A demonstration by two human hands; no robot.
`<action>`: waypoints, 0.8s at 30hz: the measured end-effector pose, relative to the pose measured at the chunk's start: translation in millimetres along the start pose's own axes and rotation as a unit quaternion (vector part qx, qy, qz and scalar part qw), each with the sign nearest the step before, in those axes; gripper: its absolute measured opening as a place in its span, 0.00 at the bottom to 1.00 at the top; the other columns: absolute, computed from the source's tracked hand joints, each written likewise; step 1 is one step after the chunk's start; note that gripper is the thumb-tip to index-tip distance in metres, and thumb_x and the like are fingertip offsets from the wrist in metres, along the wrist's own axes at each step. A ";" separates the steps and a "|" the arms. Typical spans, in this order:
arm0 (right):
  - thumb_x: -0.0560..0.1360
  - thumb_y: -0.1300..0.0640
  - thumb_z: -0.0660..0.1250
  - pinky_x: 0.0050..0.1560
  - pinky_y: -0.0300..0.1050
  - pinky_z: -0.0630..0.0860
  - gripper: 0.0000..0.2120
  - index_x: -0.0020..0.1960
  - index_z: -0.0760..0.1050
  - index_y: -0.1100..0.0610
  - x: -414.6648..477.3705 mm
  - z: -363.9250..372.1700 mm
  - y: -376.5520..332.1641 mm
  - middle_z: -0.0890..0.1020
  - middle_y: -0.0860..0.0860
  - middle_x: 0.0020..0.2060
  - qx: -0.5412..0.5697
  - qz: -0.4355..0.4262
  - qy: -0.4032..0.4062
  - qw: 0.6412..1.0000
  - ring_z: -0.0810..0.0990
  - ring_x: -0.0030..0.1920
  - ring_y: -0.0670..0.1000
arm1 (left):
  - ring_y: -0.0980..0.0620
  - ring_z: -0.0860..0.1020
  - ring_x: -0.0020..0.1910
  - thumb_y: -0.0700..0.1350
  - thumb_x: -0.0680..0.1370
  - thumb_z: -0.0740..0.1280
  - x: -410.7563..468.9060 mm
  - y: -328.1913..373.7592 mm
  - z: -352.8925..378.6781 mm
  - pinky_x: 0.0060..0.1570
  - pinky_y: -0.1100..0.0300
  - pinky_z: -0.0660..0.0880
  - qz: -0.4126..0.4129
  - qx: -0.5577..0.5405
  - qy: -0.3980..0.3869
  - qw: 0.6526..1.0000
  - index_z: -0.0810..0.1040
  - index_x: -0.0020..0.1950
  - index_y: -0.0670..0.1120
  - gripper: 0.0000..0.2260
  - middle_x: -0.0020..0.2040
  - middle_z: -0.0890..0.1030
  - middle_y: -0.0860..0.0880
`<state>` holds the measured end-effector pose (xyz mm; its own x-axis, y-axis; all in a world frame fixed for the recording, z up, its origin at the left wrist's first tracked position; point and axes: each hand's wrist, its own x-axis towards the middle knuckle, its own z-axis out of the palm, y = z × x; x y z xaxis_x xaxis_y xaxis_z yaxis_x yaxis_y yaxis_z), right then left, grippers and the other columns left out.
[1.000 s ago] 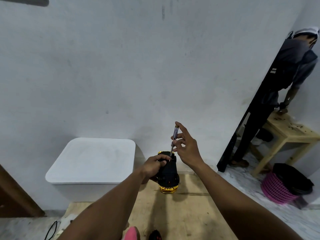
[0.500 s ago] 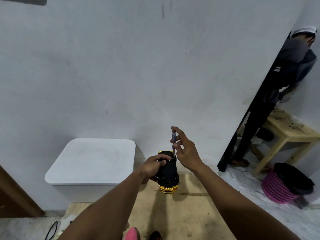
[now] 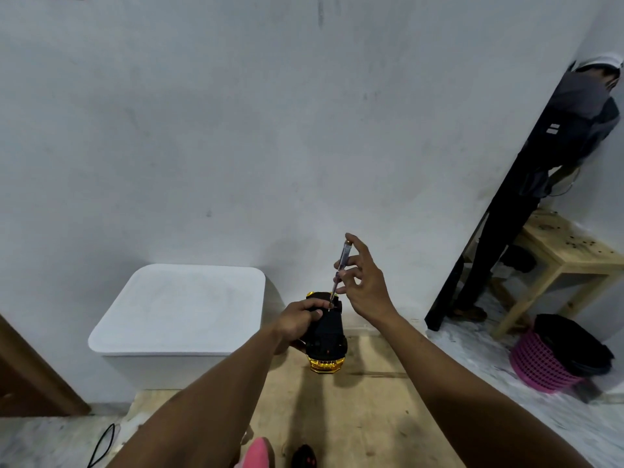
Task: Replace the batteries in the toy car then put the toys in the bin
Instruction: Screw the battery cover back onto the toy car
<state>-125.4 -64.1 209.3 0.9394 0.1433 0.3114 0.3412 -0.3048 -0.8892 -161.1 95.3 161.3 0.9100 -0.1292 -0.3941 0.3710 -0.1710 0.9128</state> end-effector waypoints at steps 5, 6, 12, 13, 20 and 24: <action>0.77 0.68 0.62 0.43 0.58 0.84 0.34 0.73 0.62 0.37 -2.6 0.8 6.7 0.80 0.49 0.45 -0.026 0.003 -0.007 1.000 0.83 0.43 0.52 | 0.47 0.81 0.47 0.43 0.83 0.59 -0.1 2.2 -1.3 0.42 0.51 0.81 -0.003 0.001 -0.001 1.000 0.81 0.57 0.57 0.13 0.54 0.82 0.47; 0.77 0.67 0.62 0.43 0.57 0.84 0.33 0.74 0.62 0.38 -2.7 1.0 6.3 0.80 0.49 0.46 -0.024 0.002 -0.006 1.000 0.83 0.43 0.52 | 0.47 0.81 0.47 0.43 0.83 0.59 -0.6 3.1 -1.8 0.42 0.52 0.81 -0.005 0.002 -0.002 1.000 0.81 0.56 0.57 0.13 0.53 0.82 0.48; 0.77 0.68 0.61 0.42 0.52 0.84 0.33 0.74 0.63 0.39 0.1 1.7 1.1 0.80 0.50 0.45 -0.006 -0.007 0.006 1.000 0.83 0.43 0.52 | 0.47 0.81 0.45 0.43 0.84 0.58 -1.9 4.0 -4.3 0.35 0.57 0.79 -0.008 0.008 -0.005 1.000 0.81 0.58 0.56 0.13 0.54 0.81 0.48; 0.77 0.68 0.61 0.43 0.53 0.84 0.33 0.74 0.63 0.39 0.6 2.0 1.0 0.80 0.50 0.45 -0.009 -0.007 0.005 1.000 0.83 0.43 0.52 | 0.48 0.81 0.46 0.43 0.84 0.58 -1.9 3.9 -4.5 0.35 0.57 0.79 -0.009 0.008 -0.005 1.000 0.81 0.58 0.57 0.13 0.55 0.81 0.48; 0.77 0.68 0.62 0.44 0.57 0.84 0.34 0.74 0.62 0.38 1.0 4.0 3.3 0.81 0.50 0.47 -0.029 -0.015 -0.006 0.999 0.83 0.43 0.51 | 0.48 0.81 0.46 0.43 0.83 0.59 -1.4 2.8 -5.1 0.37 0.56 0.79 -0.007 0.006 -0.006 1.000 0.81 0.57 0.57 0.13 0.54 0.81 0.48; 0.77 0.67 0.61 0.44 0.55 0.84 0.33 0.72 0.63 0.36 -0.2 4.7 0.6 0.80 0.53 0.49 -0.052 -0.032 -0.021 0.998 0.82 0.43 0.50 | 0.48 0.80 0.47 0.43 0.83 0.59 -2.4 2.6 -5.0 0.38 0.56 0.79 -0.005 0.010 -0.007 1.000 0.81 0.56 0.56 0.12 0.53 0.81 0.49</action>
<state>-125.5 -59.9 207.2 0.9144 0.2046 0.3492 0.4033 -0.3894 -0.8281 -161.4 100.1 165.1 0.9040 -0.1402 -0.4040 0.3754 -0.1920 0.9068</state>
